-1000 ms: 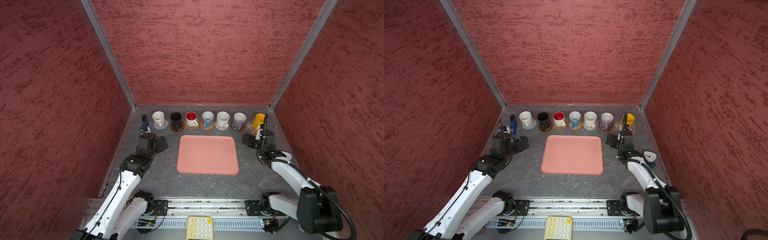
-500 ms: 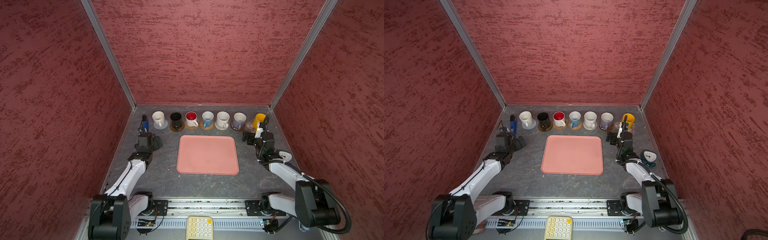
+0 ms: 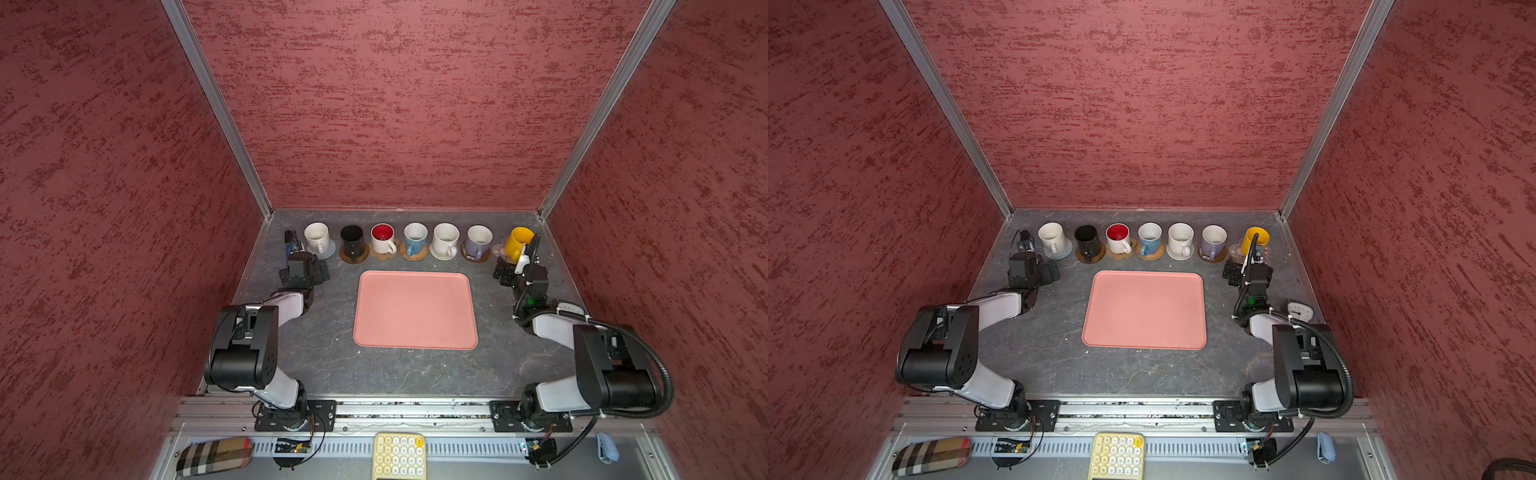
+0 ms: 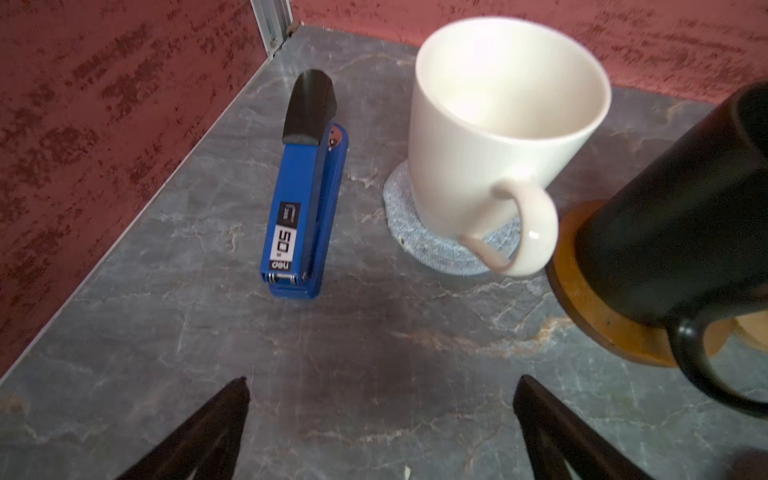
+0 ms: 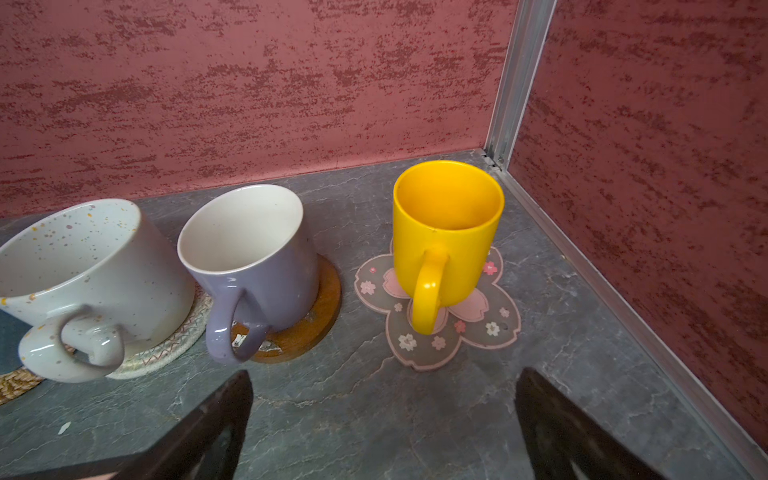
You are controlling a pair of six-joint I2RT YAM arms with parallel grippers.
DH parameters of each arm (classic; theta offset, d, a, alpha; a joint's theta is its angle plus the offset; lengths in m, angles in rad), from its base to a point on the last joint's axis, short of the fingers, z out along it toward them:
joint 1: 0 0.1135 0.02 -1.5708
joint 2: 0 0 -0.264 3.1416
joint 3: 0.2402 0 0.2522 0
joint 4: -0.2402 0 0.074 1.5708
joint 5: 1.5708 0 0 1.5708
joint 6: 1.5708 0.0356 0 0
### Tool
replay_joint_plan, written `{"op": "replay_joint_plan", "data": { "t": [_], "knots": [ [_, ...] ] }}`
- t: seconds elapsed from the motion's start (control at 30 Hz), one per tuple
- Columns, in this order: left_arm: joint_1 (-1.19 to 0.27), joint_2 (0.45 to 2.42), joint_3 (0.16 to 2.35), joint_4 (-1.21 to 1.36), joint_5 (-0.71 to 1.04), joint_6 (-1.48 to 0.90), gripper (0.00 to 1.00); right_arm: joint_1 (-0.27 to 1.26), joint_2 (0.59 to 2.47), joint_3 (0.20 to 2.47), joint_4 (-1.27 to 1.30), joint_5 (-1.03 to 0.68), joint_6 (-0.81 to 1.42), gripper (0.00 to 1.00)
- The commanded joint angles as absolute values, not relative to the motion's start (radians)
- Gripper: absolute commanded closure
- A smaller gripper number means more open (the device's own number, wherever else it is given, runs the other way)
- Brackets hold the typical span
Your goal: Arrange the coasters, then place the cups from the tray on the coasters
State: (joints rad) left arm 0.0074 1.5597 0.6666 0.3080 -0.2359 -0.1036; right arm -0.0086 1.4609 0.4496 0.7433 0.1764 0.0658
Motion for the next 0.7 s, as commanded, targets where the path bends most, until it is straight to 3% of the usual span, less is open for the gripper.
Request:
{"op": "replay_joint_plan", "data": {
  "t": [0.0, 0.17, 0.4, 0.57, 0.67],
  "knots": [
    [0.019, 1.56, 0.649, 0.415, -0.221, -0.081, 0.0, -0.007, 1.498, 0.321, 1.047, 0.211, 0.025, 0.01],
    [-0.045, 1.49, 0.442, 0.752, -0.31, -0.027, 0.0, 0.016, 1.602, 0.084, 1.595, 0.256, 0.008, 0.01],
    [-0.058, 1.475, 0.292, 1.018, -0.225, 0.017, 0.0, 0.07, 1.623, 0.08, 1.633, 0.281, -0.053, 0.01],
    [-0.09, 1.579, 0.207, 1.288, -0.199, 0.08, 0.0, 0.072, 1.624, 0.084, 1.63, 0.284, -0.055, 0.01],
    [-0.096, 1.578, 0.21, 1.282, -0.204, 0.083, 0.0, 0.072, 1.62, 0.087, 1.617, 0.29, -0.055, 0.01]
  ]
}}
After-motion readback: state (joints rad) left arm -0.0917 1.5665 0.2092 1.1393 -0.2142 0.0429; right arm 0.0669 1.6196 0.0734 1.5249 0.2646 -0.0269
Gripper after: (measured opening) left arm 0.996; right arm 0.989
